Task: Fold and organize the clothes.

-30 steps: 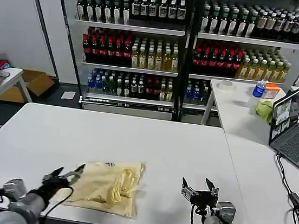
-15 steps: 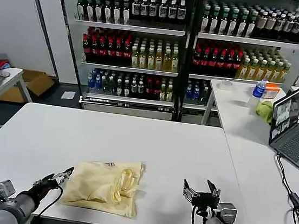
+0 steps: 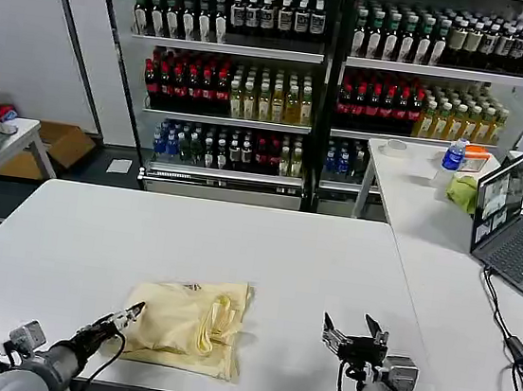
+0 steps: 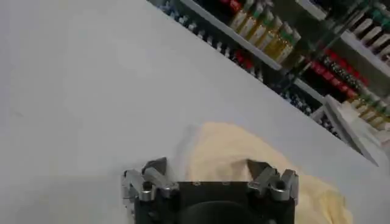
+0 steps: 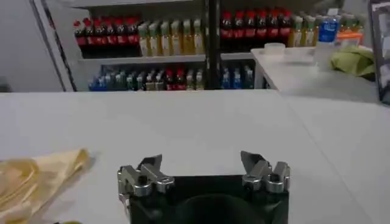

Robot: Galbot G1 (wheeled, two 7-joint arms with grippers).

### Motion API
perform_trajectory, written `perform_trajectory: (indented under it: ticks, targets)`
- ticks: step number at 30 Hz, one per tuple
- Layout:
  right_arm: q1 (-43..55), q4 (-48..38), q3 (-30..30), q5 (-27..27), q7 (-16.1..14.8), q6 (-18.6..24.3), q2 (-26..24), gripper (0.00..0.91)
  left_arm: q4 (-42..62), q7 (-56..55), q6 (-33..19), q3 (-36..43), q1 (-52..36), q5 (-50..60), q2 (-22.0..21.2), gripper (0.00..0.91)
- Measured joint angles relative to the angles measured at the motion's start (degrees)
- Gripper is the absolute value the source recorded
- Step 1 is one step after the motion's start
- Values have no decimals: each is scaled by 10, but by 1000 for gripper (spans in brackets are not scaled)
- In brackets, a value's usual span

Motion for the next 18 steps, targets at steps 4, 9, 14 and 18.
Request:
perform_trajectory:
  ticks: [4, 9, 14, 18]
  targets:
    - [-5, 4, 3, 0, 2, -1, 0, 907, 8, 1, -1, 6, -8, -6, -4, 907]
    - [-11, 10, 9, 1, 3, -3, 0, 907, 15, 1, -1, 8, -15, -21, -10, 816]
    - [-16, 14, 13, 1, 3, -3, -1, 907, 24, 4, -1, 4, -22, -45, -18, 20]
    - [-19, 16, 14, 2, 4, -3, -1, 907, 31, 7, -1, 2, -27, -66, -25, 10]
